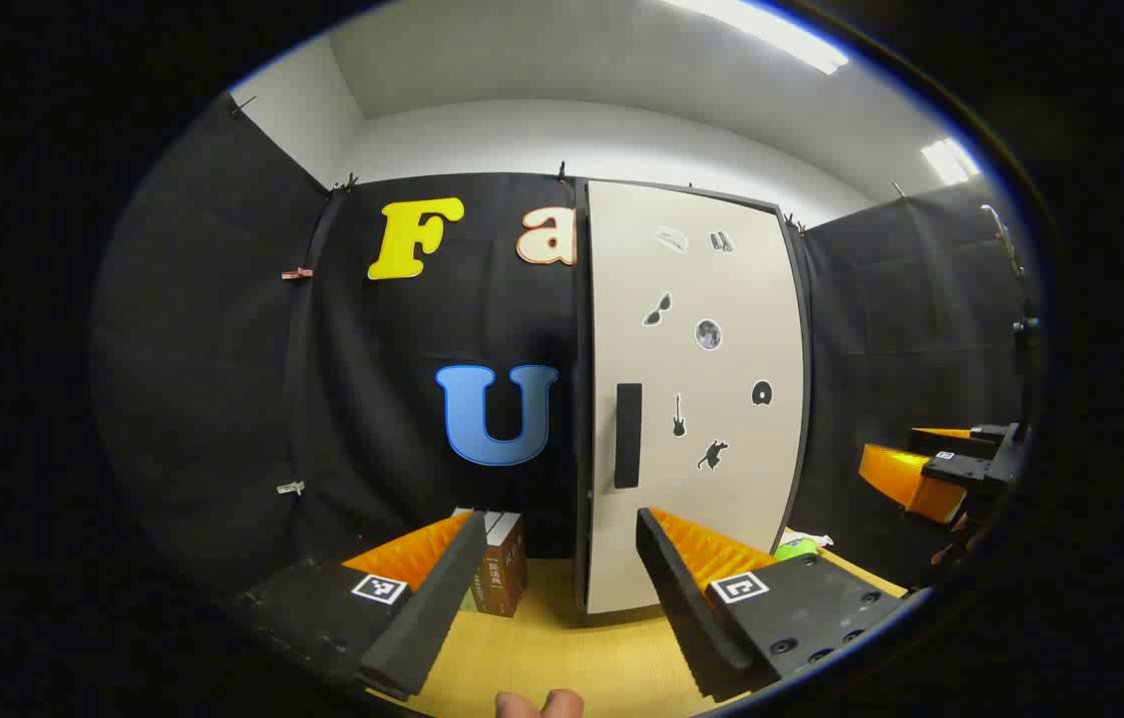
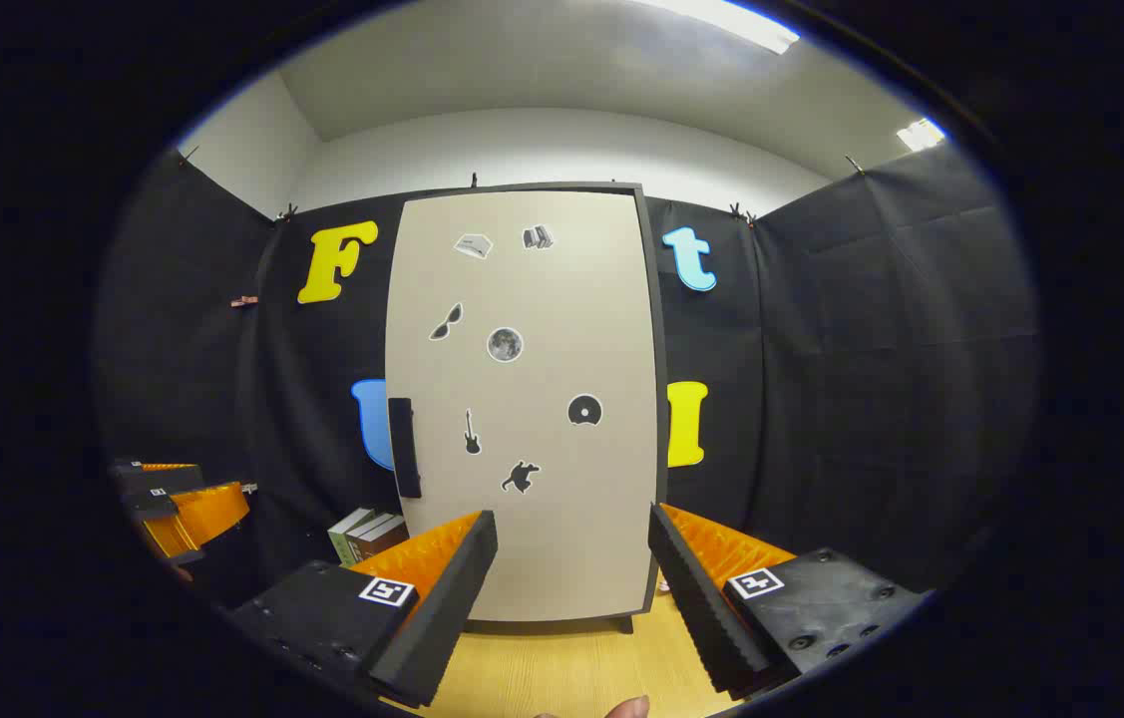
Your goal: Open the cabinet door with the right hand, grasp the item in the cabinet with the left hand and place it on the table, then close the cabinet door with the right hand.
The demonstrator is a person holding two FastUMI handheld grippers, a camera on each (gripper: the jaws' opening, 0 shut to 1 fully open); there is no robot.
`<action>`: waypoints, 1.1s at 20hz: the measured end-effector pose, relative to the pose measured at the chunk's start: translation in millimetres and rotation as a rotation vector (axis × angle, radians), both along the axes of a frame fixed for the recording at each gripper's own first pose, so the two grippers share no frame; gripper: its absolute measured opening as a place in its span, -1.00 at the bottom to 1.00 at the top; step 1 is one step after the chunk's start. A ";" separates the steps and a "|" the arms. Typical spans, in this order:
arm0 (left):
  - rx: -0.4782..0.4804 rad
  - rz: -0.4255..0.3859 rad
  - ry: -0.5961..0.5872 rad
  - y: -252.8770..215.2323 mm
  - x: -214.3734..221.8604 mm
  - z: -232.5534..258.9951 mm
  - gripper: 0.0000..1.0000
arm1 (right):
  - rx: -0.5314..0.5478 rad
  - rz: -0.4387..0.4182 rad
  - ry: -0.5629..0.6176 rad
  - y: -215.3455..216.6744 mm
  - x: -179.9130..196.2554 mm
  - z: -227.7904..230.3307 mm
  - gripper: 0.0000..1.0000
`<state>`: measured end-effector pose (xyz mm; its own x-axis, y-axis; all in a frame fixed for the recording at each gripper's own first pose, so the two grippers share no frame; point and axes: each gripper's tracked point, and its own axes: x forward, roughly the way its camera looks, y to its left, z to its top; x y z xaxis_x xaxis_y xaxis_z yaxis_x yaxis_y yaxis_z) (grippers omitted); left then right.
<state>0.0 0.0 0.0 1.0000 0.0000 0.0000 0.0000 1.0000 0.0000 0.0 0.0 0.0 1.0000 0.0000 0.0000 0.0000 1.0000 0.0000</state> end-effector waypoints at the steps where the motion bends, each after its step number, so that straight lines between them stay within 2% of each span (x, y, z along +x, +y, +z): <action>1: 0.001 0.001 0.006 0.5 -0.6 -1.9 0.89 | -0.003 0.000 0.003 0.8 -0.3 -1.3 0.95; 16: 0.021 -0.017 0.003 4.7 -2.7 -0.7 0.89 | -0.006 0.011 -0.006 14.5 -8.4 2.2 0.96; 22: 0.024 -0.026 0.000 9.5 -4.0 -3.5 0.89 | 0.007 0.075 0.005 50.4 12.8 2.0 0.96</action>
